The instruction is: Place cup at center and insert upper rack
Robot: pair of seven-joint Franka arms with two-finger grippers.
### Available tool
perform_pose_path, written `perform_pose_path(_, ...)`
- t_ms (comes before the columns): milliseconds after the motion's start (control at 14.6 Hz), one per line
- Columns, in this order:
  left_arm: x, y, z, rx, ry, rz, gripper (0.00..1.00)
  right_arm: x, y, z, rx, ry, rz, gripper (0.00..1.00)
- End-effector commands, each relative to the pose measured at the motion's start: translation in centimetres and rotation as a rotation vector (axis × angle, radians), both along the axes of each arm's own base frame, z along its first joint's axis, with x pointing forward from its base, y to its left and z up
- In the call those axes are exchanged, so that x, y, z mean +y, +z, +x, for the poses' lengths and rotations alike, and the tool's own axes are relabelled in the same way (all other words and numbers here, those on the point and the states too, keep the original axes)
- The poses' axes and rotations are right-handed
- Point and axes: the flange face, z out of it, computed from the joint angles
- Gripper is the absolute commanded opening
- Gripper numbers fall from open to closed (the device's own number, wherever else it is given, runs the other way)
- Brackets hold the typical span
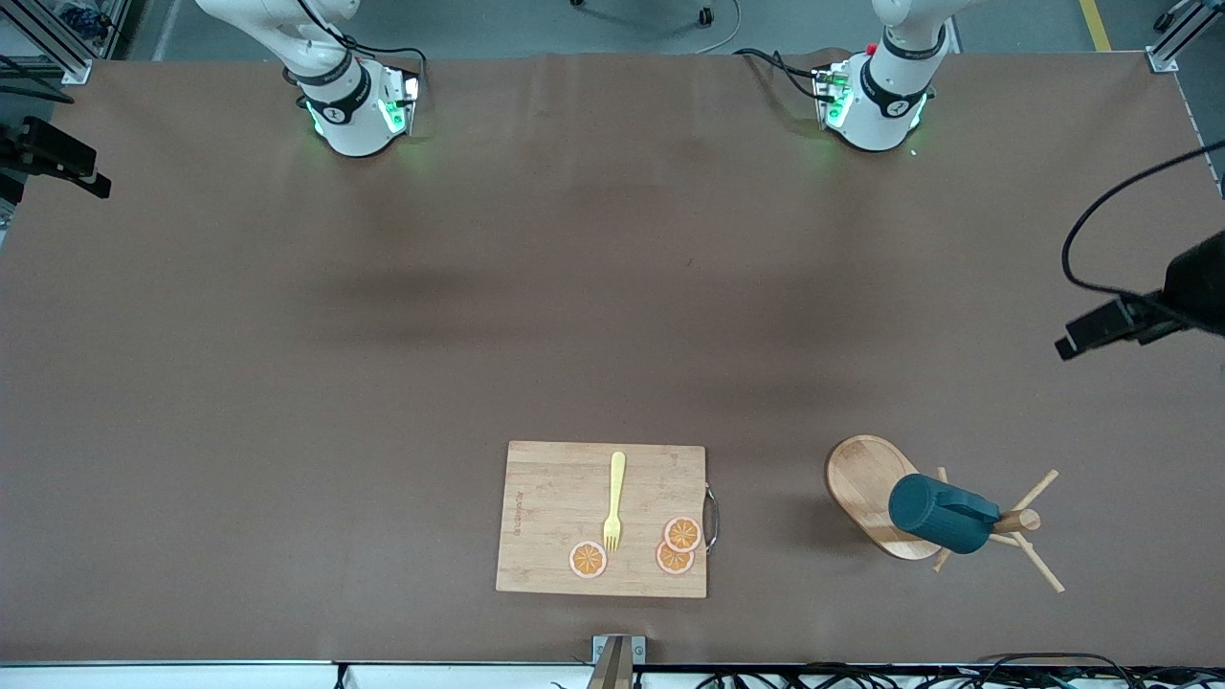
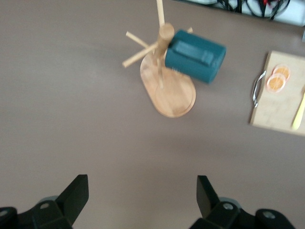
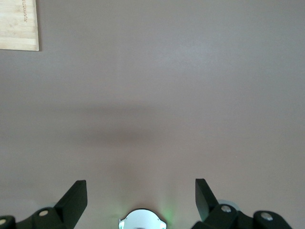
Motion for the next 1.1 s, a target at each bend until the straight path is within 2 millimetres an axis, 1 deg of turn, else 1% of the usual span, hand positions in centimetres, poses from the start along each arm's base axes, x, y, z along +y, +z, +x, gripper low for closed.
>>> perform_pose_path(0, -2.8, 1.8, -4.8, 0.019, -0.067, 0.083, 1.0, -0.1, 0.2, -0.9, -0.009, 0.009, -0.012, 1.0)
perform_pose_path(137, -4.0, 2.2, -7.4, 0.02, -0.084, 0.085, 1.0, -0.3, 0.3, -1.0, -0.01, 0.006, -0.012, 1.0)
perform_pose_path(274, -5.7, 1.8, -9.8, 0.021, -0.115, 0.084, 1.0, 0.0, 0.3, -0.9, -0.012, 0.01, -0.013, 1.0)
perform_pose_path(342, -5.4, 1.9, -10.8, 0.012, -0.111, 0.081, 1.0, 0.0, 0.3, -0.9, -0.01, 0.01, -0.013, 1.0)
perform_pose_path(411, -5.4, 1.7, -11.7, 0.012, -0.112, 0.059, 1.0, -0.2, 0.3, -0.9, -0.01, 0.007, -0.012, 1.0)
perform_pose_path(479, -5.2, 1.7, -12.3, 0.014, -0.106, 0.037, 1.0, -0.3, 0.3, -0.9, -0.01, 0.006, -0.012, 1.0)
perform_pose_path(616, -5.3, 2.1, -12.9, 0.014, -0.132, 0.034, 1.0, -0.2, 0.4, -1.0, -0.012, 0.006, -0.013, 1.0)
perform_pose_path(821, -4.6, 2.3, -12.5, 0.02, -0.218, 0.034, 1.0, -0.2, 0.3, -0.9, -0.012, 0.007, -0.013, 1.0)
perform_pose_path(1027, -4.7, 3.2, -11.9, 0.01, -0.219, 0.04, 1.0, 0.1, 0.5, -0.9, -0.016, 0.013, -0.013, 1.0)
